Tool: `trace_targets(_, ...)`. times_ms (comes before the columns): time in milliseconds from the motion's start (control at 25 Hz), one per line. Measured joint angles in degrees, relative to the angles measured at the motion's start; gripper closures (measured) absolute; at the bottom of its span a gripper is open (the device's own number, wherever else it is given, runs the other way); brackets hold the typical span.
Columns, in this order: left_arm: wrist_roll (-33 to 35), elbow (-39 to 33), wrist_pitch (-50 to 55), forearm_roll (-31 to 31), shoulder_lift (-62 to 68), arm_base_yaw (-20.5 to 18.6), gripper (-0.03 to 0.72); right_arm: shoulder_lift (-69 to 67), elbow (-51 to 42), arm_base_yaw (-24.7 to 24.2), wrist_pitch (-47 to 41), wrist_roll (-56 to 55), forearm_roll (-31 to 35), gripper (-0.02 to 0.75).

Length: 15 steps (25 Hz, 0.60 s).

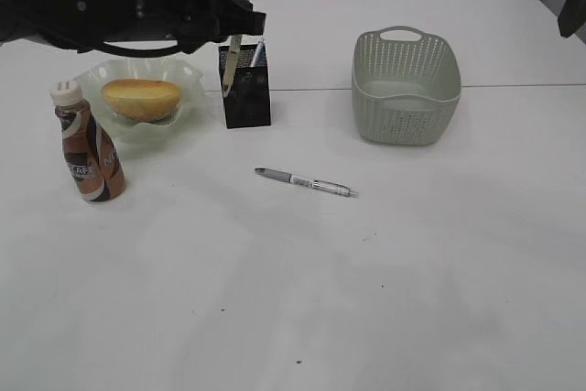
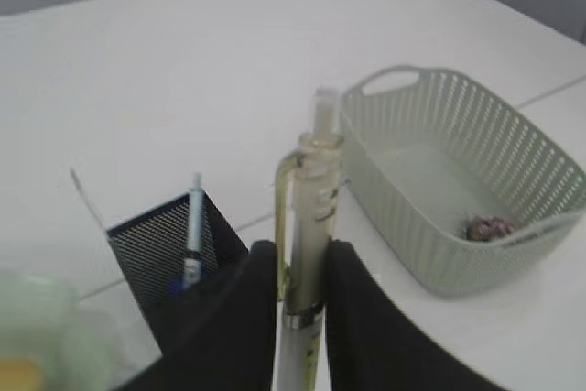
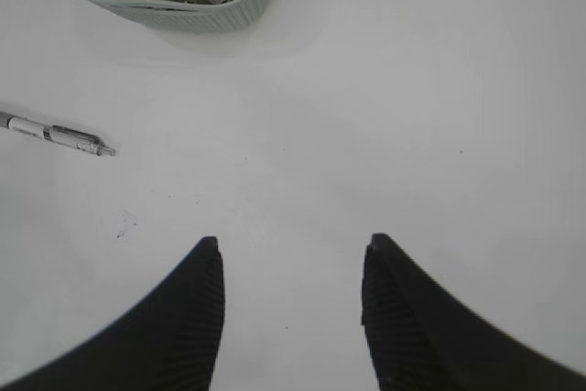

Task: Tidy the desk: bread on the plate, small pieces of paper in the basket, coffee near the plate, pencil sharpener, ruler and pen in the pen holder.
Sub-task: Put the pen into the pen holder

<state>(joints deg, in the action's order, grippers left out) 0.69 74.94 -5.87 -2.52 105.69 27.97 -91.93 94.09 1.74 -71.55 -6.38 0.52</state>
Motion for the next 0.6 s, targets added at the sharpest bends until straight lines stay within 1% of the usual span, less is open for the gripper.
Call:
trace_targets(120,0.0,0.6,-3.1,0.0,0.0,-1.7,0.598,0.0,0.0,0.0,0.0,0.0,0.0,0.372)
trace_targets(240,0.0,2.7,-5.7,0.0,0.7,-3.4,0.598,0.0,0.0,0.0,0.0,0.0,0.0,0.372)
trace_targets(600,0.0,12.0,-10.1,0.0,10.8,-4.0,0.598,0.0,0.0,0.0,0.0,0.0,-0.5,0.372)
